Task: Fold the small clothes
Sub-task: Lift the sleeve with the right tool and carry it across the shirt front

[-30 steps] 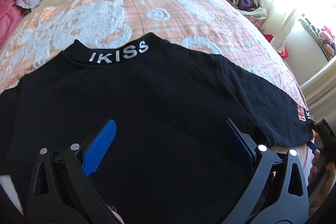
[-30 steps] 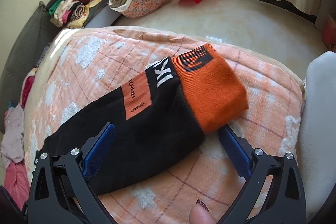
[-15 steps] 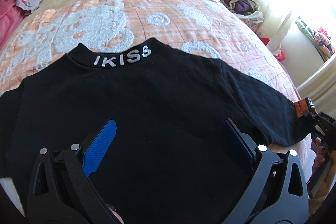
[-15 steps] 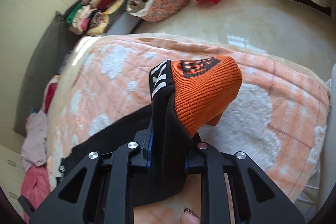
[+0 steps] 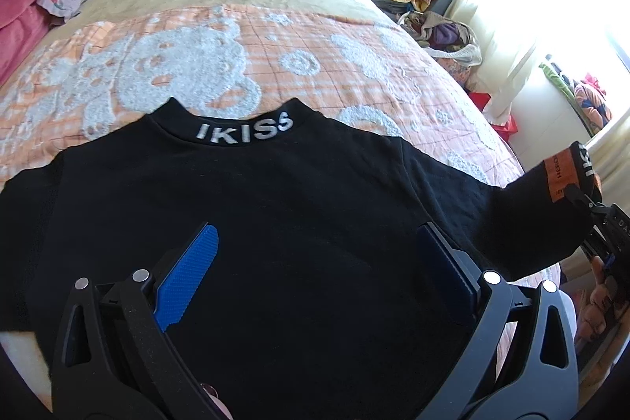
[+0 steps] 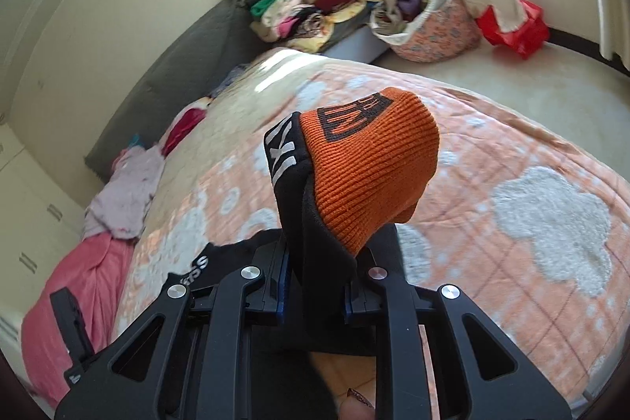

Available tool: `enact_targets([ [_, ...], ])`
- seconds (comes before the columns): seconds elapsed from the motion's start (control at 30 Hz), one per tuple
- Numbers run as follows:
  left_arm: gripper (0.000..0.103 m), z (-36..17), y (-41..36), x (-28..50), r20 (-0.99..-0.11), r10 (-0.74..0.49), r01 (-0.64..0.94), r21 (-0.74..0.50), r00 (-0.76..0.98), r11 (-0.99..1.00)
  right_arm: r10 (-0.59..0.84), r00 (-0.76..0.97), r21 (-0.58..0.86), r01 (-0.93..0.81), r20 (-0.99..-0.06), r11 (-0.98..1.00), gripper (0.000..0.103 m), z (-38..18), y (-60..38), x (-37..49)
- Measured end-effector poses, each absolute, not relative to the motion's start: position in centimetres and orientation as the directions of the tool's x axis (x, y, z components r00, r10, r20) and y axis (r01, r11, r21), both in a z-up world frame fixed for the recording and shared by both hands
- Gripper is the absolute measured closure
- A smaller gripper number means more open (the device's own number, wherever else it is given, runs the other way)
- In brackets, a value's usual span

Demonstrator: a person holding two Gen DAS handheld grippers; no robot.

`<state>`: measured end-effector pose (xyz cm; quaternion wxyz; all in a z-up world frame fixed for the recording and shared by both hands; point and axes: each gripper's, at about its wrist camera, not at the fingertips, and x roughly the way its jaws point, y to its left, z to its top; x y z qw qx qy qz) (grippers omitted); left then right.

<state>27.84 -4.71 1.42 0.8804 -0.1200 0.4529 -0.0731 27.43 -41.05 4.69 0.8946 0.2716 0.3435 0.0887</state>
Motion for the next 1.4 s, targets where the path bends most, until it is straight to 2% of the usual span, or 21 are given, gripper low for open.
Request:
enact_targets([
  [0.23, 0.008, 2.4, -1.1, 26.4, -0.786, -0.224, 0.01, -0.267, 0.577, 0.964, 0.388, 0.738, 0.505, -0.074, -0.552, 0.86, 0.085, 7.0, -35.0, 27.0],
  [0.4, 0.008, 2.7, 2.2, 25.2, -0.774, -0.242, -0.011, -0.306, 0.584, 0.952, 0.43, 0.713, 0.493, -0.134, -0.554, 0.859, 0.085, 7.4, -30.2, 27.7],
  [1.0, 0.008, 0.0, 8.9, 22.1, -0.72, -0.36, -0.059, -0.485, 0.593, 0.873, 0.46, 0.594, 0.383, -0.261, -0.66, 0.886, 0.082, 4.3, -14.9, 29.2],
  [1.1, 0.008, -0.5, 9.7, 22.1, -0.715, -0.377, -0.075, -0.513, 0.589, 0.855, 0.482, 0.565, 0.397, -0.277, -0.67, 0.875, 0.074, 3.6, -13.6, 29.2],
  [1.17, 0.008, -0.8, 10.1, 22.0, -0.71, -0.387, -0.085, -0.531, 0.587, 0.843, 0.507, 0.543, 0.416, -0.291, -0.669, 0.861, 0.062, 3.0, -13.0, 29.0],
  [1.4, 0.008, -1.8, 10.6, 22.2, -0.704, -0.415, -0.103, -0.566, 0.576, 0.818, 0.55, 0.519, 0.457, -0.309, -0.654, 0.834, 0.059, 2.4, -13.1, 27.8],
])
